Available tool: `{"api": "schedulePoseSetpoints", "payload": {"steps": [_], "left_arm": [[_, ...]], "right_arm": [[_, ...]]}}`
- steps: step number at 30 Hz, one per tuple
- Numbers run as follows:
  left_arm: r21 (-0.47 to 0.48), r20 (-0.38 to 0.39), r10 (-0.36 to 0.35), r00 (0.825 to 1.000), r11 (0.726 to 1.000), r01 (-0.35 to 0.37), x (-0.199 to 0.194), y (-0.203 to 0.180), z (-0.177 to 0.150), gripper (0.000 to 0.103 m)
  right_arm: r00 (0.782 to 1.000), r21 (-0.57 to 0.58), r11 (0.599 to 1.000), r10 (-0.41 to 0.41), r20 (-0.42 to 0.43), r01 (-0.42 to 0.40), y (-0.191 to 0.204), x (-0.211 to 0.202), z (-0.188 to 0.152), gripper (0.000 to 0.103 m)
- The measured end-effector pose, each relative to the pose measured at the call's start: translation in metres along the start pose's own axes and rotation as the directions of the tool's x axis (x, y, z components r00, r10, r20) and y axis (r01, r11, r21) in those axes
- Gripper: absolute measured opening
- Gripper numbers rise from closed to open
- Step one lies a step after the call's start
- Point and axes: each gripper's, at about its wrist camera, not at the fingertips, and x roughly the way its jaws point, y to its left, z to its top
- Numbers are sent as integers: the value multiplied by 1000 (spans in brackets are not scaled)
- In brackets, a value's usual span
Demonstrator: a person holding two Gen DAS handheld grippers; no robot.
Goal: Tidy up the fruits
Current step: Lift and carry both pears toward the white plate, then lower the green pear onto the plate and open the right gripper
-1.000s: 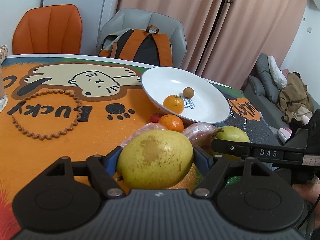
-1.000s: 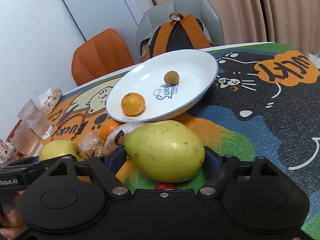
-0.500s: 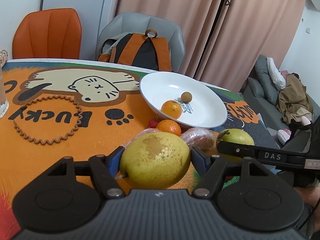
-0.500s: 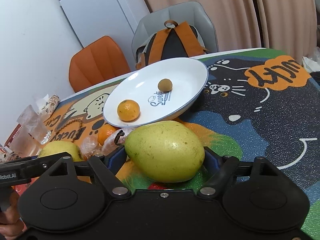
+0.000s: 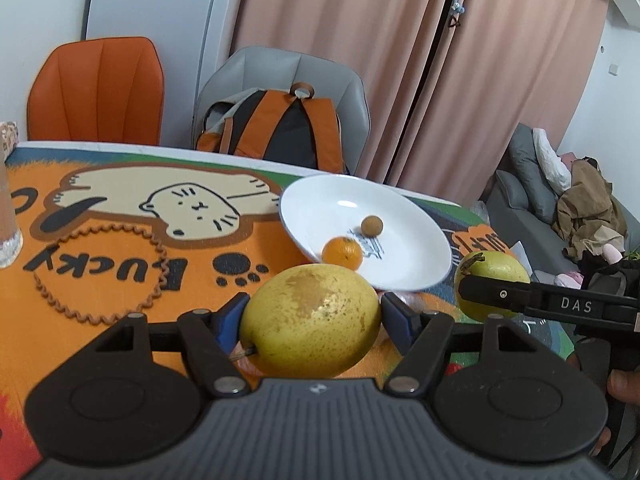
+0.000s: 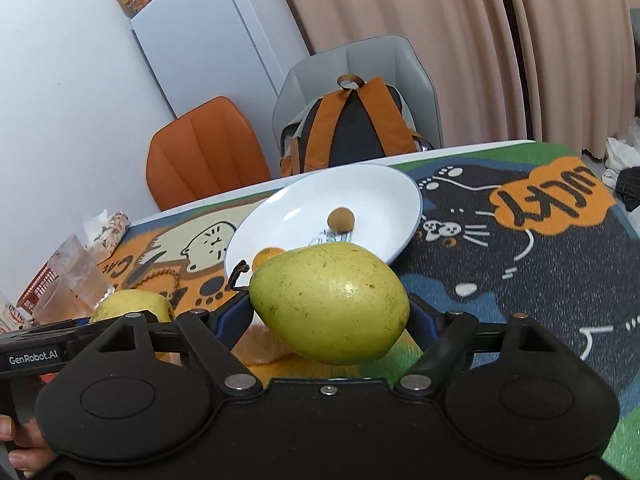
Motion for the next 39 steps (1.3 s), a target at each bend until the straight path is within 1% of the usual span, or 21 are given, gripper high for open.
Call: {"api": "schedulePoseSetpoints", "payload": {"steps": [9, 17, 23, 34, 39], "left_arm": [[-5, 15, 7, 1000, 1000, -7, 0, 6, 13, 70], [-19, 19, 28, 999, 999, -28, 3, 18, 22, 69], [-29, 11, 49, 999, 998, -49, 7, 29, 27, 69], [-47, -8, 84, 996, 995, -85, 11, 45, 29, 69], [-49, -14, 88, 996, 995, -89, 14, 47, 29, 69]], "right_arm": [[1000, -20, 1000, 7, 10, -7, 9, 8, 17, 77], [1000, -46, 999, 21, -7, -21, 19, 31, 31, 77], [999, -49, 998, 29, -40, -31, 22, 51, 33, 77], [997, -44, 999, 3, -76, -6, 23, 77, 31, 77], [996, -48, 999, -14, -86, 10, 23, 84, 29, 77]]}}
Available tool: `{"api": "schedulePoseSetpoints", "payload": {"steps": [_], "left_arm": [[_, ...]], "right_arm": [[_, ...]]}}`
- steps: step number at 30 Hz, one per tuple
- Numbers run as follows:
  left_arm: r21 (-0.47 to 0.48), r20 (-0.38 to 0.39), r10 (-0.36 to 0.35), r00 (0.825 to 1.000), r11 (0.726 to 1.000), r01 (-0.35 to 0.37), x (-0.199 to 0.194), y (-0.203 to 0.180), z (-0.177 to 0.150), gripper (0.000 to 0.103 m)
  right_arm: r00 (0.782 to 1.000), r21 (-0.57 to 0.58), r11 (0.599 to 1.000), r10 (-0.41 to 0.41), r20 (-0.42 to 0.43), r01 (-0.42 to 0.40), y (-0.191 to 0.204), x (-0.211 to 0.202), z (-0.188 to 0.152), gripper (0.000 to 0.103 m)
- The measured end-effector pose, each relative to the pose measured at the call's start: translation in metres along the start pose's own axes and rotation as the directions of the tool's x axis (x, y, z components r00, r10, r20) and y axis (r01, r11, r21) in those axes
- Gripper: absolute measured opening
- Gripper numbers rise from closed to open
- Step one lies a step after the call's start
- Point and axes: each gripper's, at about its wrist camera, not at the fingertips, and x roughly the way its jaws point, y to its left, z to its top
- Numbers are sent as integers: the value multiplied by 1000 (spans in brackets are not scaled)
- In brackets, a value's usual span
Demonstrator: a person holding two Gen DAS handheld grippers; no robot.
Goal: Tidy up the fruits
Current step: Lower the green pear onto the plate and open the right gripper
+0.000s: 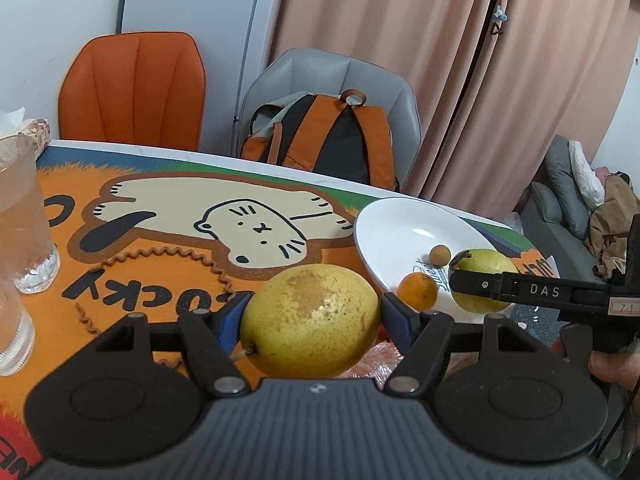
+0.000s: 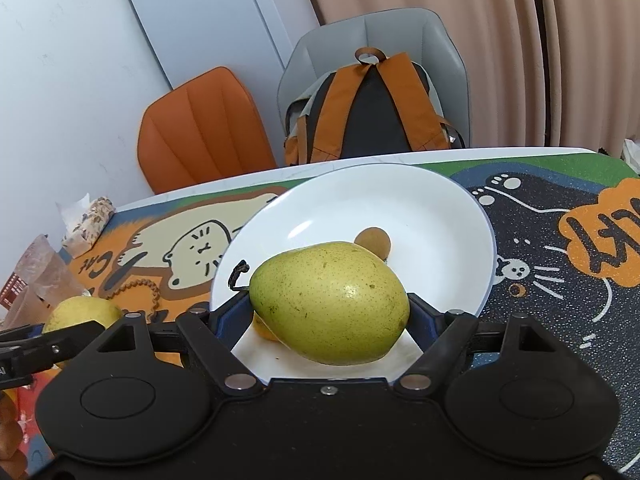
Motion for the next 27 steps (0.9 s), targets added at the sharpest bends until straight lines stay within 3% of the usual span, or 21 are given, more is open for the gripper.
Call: {"api": "schedulePoseSetpoints", "payload": {"steps": [6, 18, 27], "left_arm": [[3, -5, 1, 1000, 1000, -1, 4, -2, 0, 69], [20, -5, -11, 1000, 1000, 11, 12, -14, 3, 69], [47, -5, -45, 999, 998, 46, 22, -33, 10, 69]], "right_arm": [[999, -2, 1000, 2, -49, -2, -1, 8, -2, 78], [998, -11, 998, 54, 21, -54, -3, -23, 3, 79], [998, -15, 999, 47, 43, -47, -8, -44, 1, 72]]}}
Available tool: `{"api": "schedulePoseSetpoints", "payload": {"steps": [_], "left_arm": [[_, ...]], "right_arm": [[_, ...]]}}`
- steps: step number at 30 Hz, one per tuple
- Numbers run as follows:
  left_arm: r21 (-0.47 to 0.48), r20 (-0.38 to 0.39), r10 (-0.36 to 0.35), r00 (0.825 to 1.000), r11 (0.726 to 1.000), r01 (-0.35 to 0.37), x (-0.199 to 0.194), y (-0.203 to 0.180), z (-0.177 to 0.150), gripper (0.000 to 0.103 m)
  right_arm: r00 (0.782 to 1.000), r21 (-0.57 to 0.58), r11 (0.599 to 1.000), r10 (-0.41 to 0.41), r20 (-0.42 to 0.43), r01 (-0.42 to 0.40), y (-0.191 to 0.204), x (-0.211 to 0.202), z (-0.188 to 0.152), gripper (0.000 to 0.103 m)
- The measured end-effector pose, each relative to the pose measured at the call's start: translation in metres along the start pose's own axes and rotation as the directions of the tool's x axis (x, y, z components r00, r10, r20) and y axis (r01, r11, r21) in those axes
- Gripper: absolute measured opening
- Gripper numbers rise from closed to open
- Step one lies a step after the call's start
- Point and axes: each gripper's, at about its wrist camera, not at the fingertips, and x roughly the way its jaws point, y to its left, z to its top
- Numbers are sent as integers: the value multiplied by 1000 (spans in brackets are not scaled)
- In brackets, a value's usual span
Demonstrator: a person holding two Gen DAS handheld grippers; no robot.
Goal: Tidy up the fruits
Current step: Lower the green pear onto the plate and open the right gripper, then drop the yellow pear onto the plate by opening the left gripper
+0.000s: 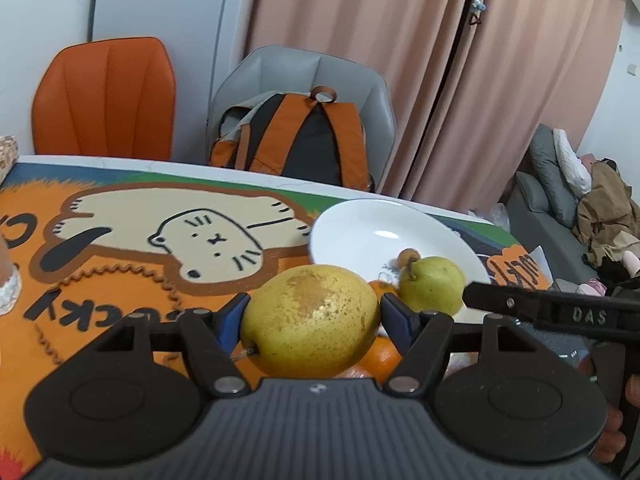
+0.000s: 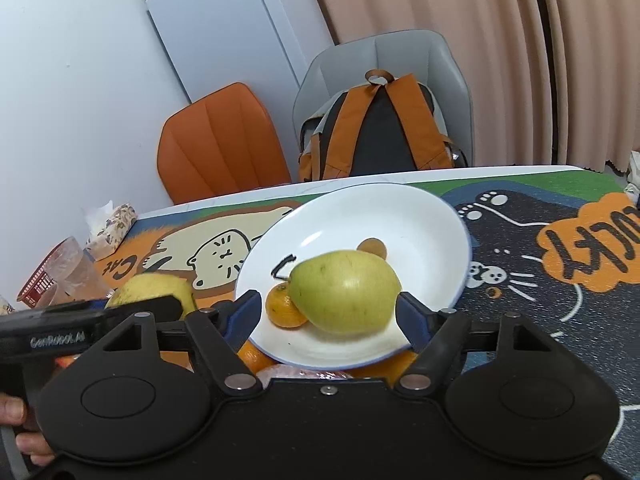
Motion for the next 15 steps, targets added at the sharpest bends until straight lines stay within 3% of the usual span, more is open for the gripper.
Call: {"api": "schedulePoseSetpoints", "payload": {"steps": [15], "left_arm": [[58, 0, -31, 1000, 998, 31, 34, -23, 25, 69]], "right_arm": [[999, 55, 998, -26, 35, 24, -26, -24, -10, 72]]}}
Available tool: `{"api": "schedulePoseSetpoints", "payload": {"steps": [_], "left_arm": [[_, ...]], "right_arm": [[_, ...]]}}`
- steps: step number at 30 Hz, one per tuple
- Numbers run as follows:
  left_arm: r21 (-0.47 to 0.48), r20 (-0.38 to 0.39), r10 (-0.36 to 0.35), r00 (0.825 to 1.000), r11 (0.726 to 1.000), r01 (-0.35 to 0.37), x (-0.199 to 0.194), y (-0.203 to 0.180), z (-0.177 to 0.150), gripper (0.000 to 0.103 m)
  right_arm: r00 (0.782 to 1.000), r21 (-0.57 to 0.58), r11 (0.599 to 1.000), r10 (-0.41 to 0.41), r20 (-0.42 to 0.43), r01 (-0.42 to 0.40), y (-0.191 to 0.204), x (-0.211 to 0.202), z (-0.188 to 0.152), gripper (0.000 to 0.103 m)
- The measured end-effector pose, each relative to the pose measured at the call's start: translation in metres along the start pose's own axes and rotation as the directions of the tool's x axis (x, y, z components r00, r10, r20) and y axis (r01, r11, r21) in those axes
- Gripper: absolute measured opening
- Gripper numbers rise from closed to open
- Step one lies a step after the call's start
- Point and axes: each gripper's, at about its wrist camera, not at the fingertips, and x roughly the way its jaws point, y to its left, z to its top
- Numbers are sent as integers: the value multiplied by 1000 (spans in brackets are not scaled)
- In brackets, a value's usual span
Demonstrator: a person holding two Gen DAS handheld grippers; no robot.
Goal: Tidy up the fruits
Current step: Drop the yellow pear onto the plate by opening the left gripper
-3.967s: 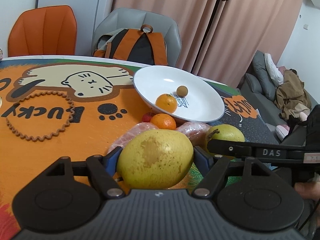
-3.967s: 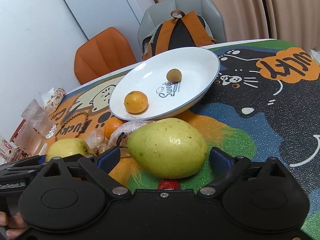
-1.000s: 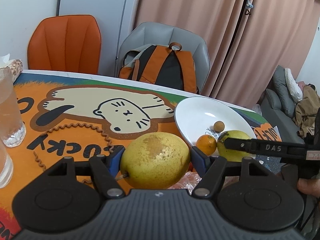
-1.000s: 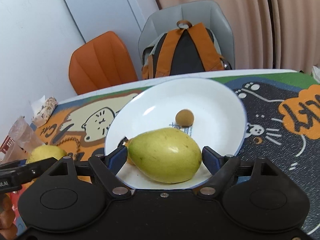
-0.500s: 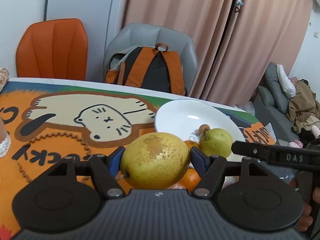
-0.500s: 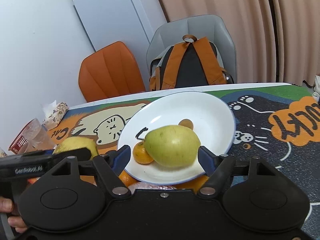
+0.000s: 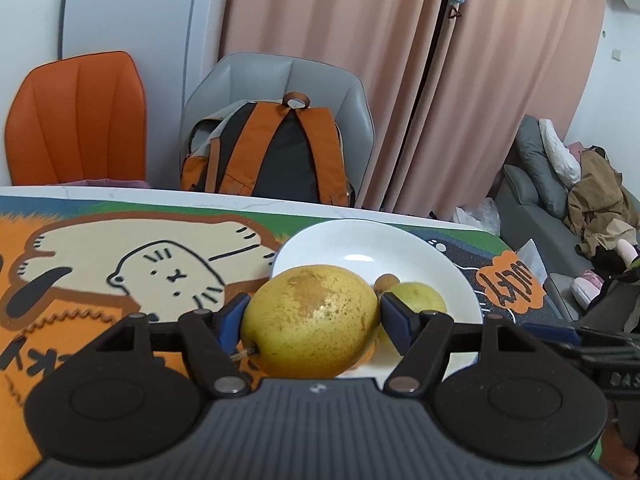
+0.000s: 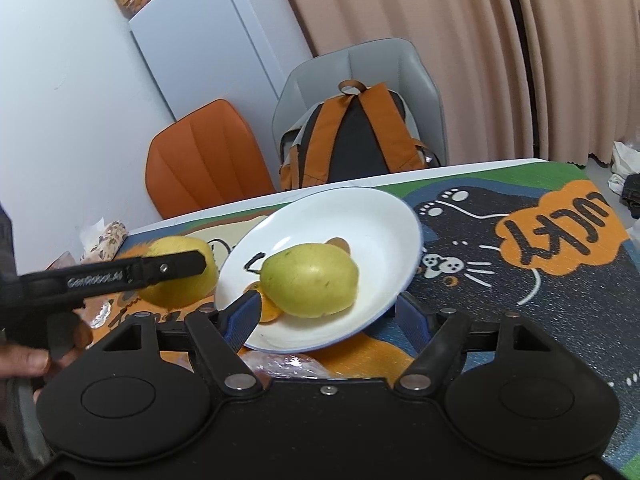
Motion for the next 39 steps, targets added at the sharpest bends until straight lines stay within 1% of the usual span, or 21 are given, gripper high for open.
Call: {"api": "schedulePoseSetpoints", "payload": {"steps": [14, 15, 16, 18, 20, 33, 39], "left_arm": [[-11, -41, 8, 999, 1000, -8, 48, -5, 10, 69], [-12, -47, 11, 999, 1000, -11, 50, -5, 10, 68], [-14, -46, 13, 999, 1000, -14, 51, -6, 9, 66], [-12, -22, 38, 999, 999, -38, 49, -7, 11, 65], [-11, -2, 36, 999, 999, -36, 43, -6, 14, 66], [-5, -10, 21, 1000, 1000, -21, 12, -5, 4, 66], [-13, -3, 19, 1000, 1000, -19, -8, -2, -1, 73]], "right_arm": [[999, 25, 998, -52, 6, 52, -19, -11, -5, 73], [999, 27, 998, -54, 6, 54, -20, -12, -6, 73], [998, 31, 998, -56, 4, 55, -22, -12, -6, 73], [998, 37, 998, -58, 4, 57, -24, -12, -7, 73], [998, 41, 998, -57, 4, 56, -24, -13, -8, 74], [1000, 33, 999, -26, 10, 26, -12, -23, -12, 75], [1000, 37, 999, -27, 10, 26, -7, -28, -14, 79]]}}
